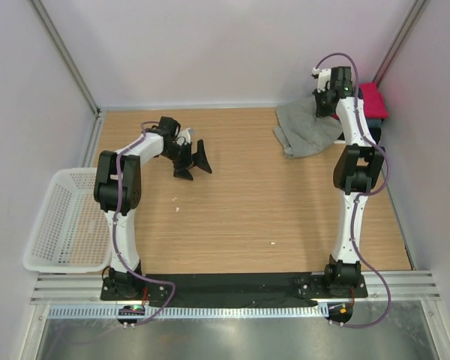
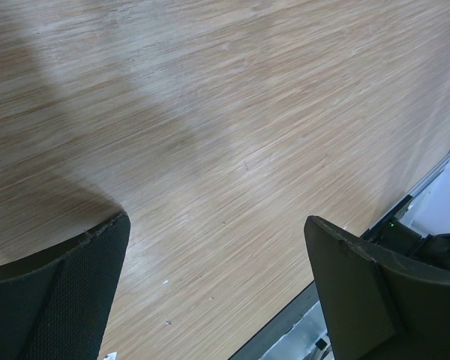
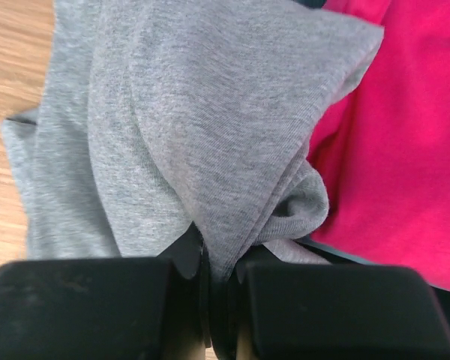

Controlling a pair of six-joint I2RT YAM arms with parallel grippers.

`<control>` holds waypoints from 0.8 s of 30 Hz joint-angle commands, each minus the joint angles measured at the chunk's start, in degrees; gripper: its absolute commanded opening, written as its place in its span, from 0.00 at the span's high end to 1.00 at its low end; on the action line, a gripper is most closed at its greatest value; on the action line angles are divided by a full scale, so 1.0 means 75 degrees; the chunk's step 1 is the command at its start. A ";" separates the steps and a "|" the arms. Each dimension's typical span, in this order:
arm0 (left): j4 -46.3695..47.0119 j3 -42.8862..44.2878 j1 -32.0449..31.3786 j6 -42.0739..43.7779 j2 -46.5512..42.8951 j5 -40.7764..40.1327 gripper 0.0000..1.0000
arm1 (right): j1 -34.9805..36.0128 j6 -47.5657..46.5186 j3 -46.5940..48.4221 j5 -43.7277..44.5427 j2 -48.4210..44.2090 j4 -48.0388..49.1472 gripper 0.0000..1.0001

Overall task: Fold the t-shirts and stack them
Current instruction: Neatly place the folded tshirt to the corner

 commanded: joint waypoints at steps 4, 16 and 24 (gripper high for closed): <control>0.0153 -0.0059 -0.0030 0.0035 -0.0197 0.0364 0.01 | -0.0007 -0.0416 0.0505 0.0536 -0.0955 0.0874 0.99; 0.0118 0.0023 -0.0077 -0.0024 0.0037 0.0376 0.00 | -0.0323 -0.0452 0.1326 0.0794 -0.0990 0.1413 0.99; 0.0106 0.0058 -0.0194 0.0046 0.0201 0.0282 0.00 | -0.1025 -0.0557 0.1713 0.0794 -0.0943 0.1659 0.99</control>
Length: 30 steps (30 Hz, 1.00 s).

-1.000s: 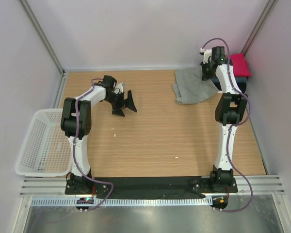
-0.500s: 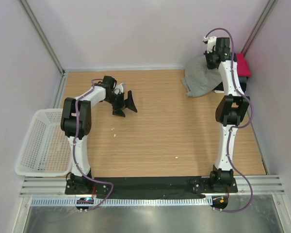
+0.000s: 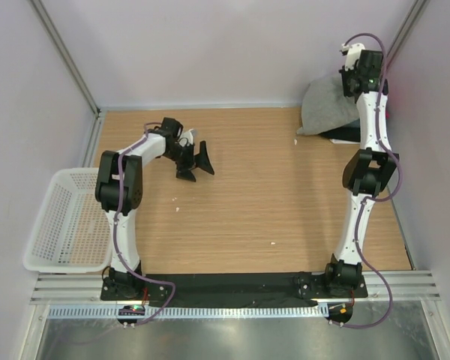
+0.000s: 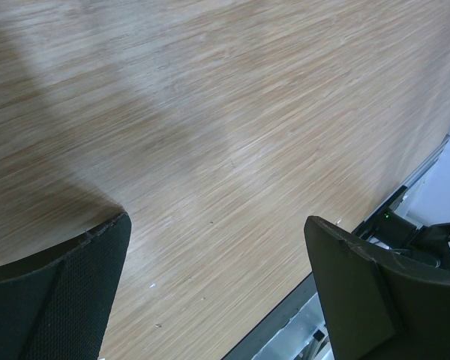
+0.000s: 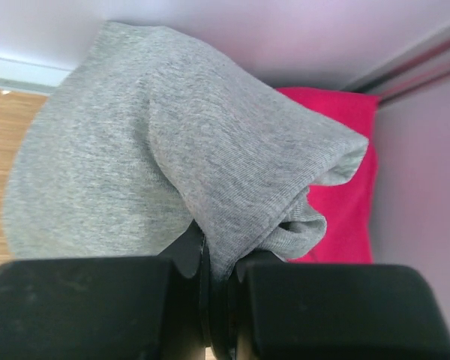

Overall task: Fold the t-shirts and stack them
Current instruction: Neatly place the folded tshirt to the corner

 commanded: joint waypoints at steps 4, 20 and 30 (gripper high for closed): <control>0.0045 0.0140 -0.0174 0.0117 0.0248 -0.0039 0.00 | -0.0766 -0.0106 0.0649 0.0132 -0.0725 0.1121 0.99; -0.0131 0.0257 -0.0620 0.0433 0.0260 -0.0402 0.00 | -0.1130 -0.0621 0.0673 0.0659 -0.0163 0.1907 0.99; -0.0143 0.0140 -0.0749 0.0468 -0.0184 -0.0519 0.00 | -0.1130 0.0514 -0.0730 0.1059 -0.1318 0.1942 0.10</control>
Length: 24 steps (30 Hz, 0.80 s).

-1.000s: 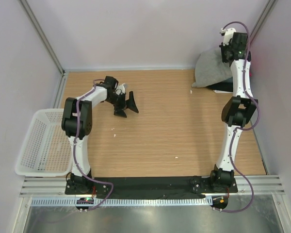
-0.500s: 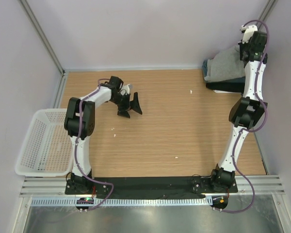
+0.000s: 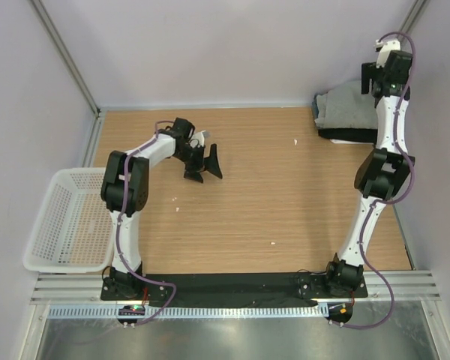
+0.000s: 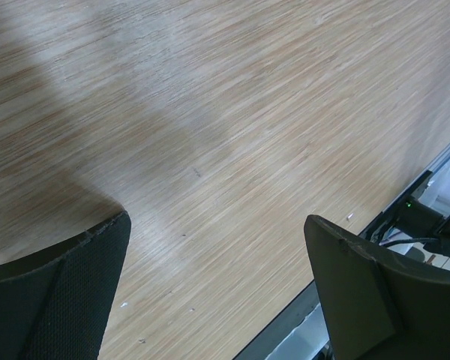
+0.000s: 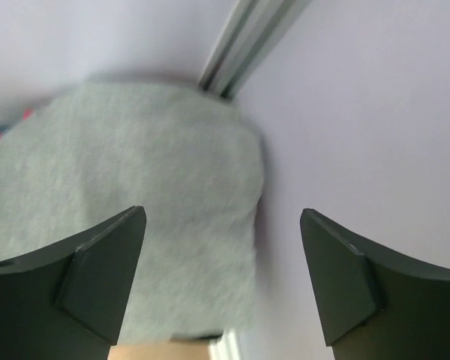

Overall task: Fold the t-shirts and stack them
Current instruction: Neatly place the folded tshirt to the corner

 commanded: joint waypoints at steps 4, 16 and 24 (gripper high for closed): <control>-0.0564 0.0454 -0.0096 0.0442 -0.0448 -0.0815 0.00 | 0.0004 0.1331 -0.2510 -0.0452 -0.3261 0.0180 0.00; -0.0171 0.0764 -0.0084 0.1568 -0.2988 -0.2689 0.00 | 0.0238 0.3558 -0.9576 -0.4101 -0.8220 0.1010 0.00; 0.2137 -0.2115 -0.0096 0.1848 -0.5321 -0.4517 0.01 | 0.0344 0.4192 -1.1138 -0.3126 -0.8608 0.0705 0.00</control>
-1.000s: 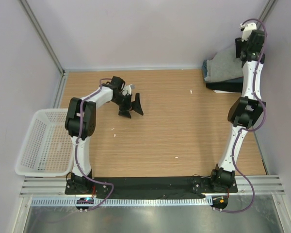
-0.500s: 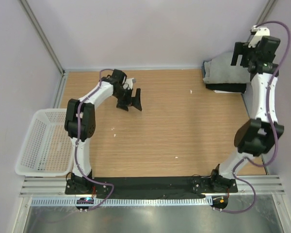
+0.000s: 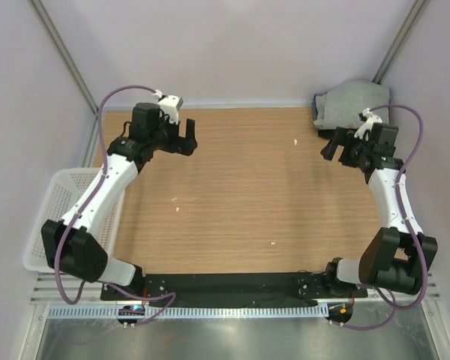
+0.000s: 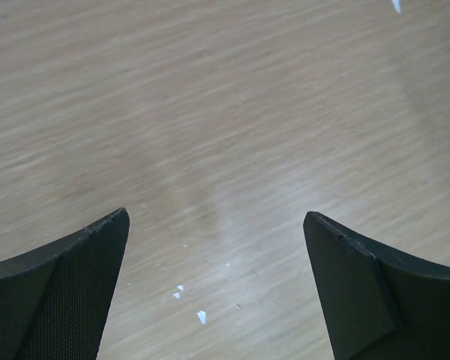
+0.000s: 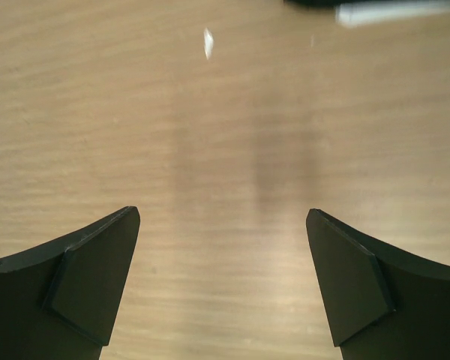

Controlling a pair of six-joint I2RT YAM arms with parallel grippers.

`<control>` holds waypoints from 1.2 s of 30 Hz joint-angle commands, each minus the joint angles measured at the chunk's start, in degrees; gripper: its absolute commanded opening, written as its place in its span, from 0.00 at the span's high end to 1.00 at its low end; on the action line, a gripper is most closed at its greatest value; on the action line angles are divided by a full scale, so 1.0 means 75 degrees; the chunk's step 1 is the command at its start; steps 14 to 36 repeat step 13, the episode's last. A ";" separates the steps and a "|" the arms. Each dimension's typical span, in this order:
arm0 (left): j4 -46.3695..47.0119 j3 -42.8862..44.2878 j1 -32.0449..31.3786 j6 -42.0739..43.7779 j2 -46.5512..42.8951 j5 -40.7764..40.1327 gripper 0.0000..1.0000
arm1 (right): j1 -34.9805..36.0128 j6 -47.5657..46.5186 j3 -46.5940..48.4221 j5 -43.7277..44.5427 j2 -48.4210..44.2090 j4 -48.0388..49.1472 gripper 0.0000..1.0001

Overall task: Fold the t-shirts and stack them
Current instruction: Neatly place the folded tshirt to the corner

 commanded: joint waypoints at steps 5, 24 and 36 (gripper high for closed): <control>0.2151 -0.2517 0.0015 0.1012 -0.1903 -0.1964 0.00 | 0.0015 0.0737 -0.1690 -0.0153 -0.1023 0.1080 0.00; 0.2154 -0.2930 0.0179 0.1084 -0.2481 -0.2118 0.00 | 0.0015 0.0561 -0.1808 -0.0540 -0.1316 0.1351 0.00; 0.2154 -0.2930 0.0179 0.1084 -0.2481 -0.2118 0.00 | 0.0015 0.0561 -0.1808 -0.0540 -0.1316 0.1351 0.00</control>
